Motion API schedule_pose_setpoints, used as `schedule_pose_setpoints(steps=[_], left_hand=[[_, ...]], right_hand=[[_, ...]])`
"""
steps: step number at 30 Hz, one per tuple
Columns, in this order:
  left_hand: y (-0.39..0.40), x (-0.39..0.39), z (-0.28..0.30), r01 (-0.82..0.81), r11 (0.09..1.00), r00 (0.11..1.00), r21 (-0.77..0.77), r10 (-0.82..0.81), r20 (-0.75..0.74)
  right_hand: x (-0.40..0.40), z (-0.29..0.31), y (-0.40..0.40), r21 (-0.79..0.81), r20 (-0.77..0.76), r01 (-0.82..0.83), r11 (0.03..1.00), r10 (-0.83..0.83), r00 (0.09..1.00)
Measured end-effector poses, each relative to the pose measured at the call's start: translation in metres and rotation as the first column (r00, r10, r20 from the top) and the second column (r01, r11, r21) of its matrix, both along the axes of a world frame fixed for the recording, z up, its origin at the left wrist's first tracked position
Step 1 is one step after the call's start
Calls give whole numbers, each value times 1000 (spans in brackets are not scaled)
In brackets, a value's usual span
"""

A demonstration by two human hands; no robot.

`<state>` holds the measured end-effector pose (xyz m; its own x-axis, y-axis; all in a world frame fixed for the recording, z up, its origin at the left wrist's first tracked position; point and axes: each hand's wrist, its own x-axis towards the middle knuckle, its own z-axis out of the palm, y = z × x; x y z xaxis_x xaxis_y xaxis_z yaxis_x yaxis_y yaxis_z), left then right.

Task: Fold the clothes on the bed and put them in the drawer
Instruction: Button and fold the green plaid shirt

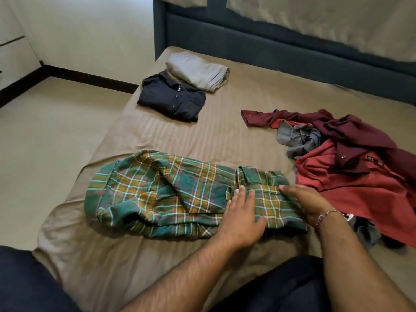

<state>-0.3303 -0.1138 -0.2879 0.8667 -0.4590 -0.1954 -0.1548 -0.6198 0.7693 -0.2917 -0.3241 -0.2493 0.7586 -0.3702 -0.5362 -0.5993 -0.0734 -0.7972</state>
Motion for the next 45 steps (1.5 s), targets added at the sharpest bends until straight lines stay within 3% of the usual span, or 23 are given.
schedule_pose_setpoints(steps=[3, 7, 11, 13, 15, 17, 19, 21, 23, 24, 26, 30, 31, 32, 33, 34, 35, 36, 37, 39, 41, 43, 45], left_hand=[[-16, -4, 2, -44, 998, 999, 41, 43, 23], [-25, -2, 1, -182, 982, 974, -47, 187, 130], [-24, 5, -16, -186, 953, 978, -240, 157, -135], [-27, 5, -23, -279, 874, 955, -397, 209, -210], [-23, 2, -32, -455, 656, 885, -601, 261, -386], [-20, -3, -33, -658, 300, 753, -691, 222, -620], [-18, -6, -30, -787, 4, 615, -617, 80, -785], [-14, -8, -27, -868, -130, 482, -479, 8, -876], [-8, -19, -22, -877, -124, 448, -465, 142, -883], [1, -28, -14, -844, -104, 487, -526, 259, -834], [25, -43, -7, -821, 73, 505, -566, 557, -660], [76, -29, 4, -743, 125, 558, -657, 657, -507], [84, -20, 4, -733, 219, 577, -645, 702, -417], [92, -12, 6, -689, 373, 637, -622, 720, -274], [97, -5, 0, -604, 582, 723, -544, 688, -67], [102, 0, -7, -472, 811, 817, -345, 550, 175], [106, 3, -16, -335, 941, 875, -54, 332, 352], [110, 5, -24, -230, 956, 917, 184, 149, 370], [116, 5, -28, -171, 943, 943, 287, 72, 325], [127, 4, -23, -143, 956, 964, 255, 76, 254], [138, 7, -3, -200, 969, 940, 144, 148, 308], [165, 14, 20, -431, 902, 806, 16, 377, 456], [206, 24, 34, -690, 723, 638, 6, 604, 477]], right_hand=[[2, -12, -15, -15, -18, -12, 1000, 11, 1000], [3, -16, -20, -84, 64, 0, 996, 5, 998], [2, 12, 7, -73, 265, 3, 997, 16, 964], [1, 30, 30, -79, 339, -54, 995, 78, 938], [2, 41, 62, -150, 371, -111, 982, 160, 915], [5, 44, 97, -279, 361, -154, 948, 252, 898], [11, 37, 132, -433, 313, -207, 878, 361, 879], [16, 29, 161, -548, 218, -280, 788, 458, 862], [19, 22, 181, -632, 118, -347, 693, 529, 840], [20, 17, 188, -664, 89, -358, 656, 545, 833], [20, 3, 196, -704, 86, -327, 631, 532, 842], [7, -22, 217, -698, 83, -388, 602, 606, 791], [4, -20, 218, -676, 149, -374, 635, 615, 775], [2, -16, 214, -652, 256, -304, 695, 579, 774], [2, -13, 205, -644, 358, -184, 742, 506, 785], [2, -12, 191, -652, 438, -50, 757, 429, 790], [1, -15, 175, -666, 445, 39, 745, 355, 822], [0, -19, 159, -652, 396, 55, 757, 277, 876], [-2, -24, 149, -542, 286, 9, 840, 175, 942], [-7, -31, 139, -120, 95, -32, 992, 44, 995], [-9, -26, 134, 84, 31, -100, 991, 98, 995], [-9, -20, 138, 147, 12, -170, 974, 170, 985], [-5, -12, 145, 138, 28, -190, 972, 187, 982]])
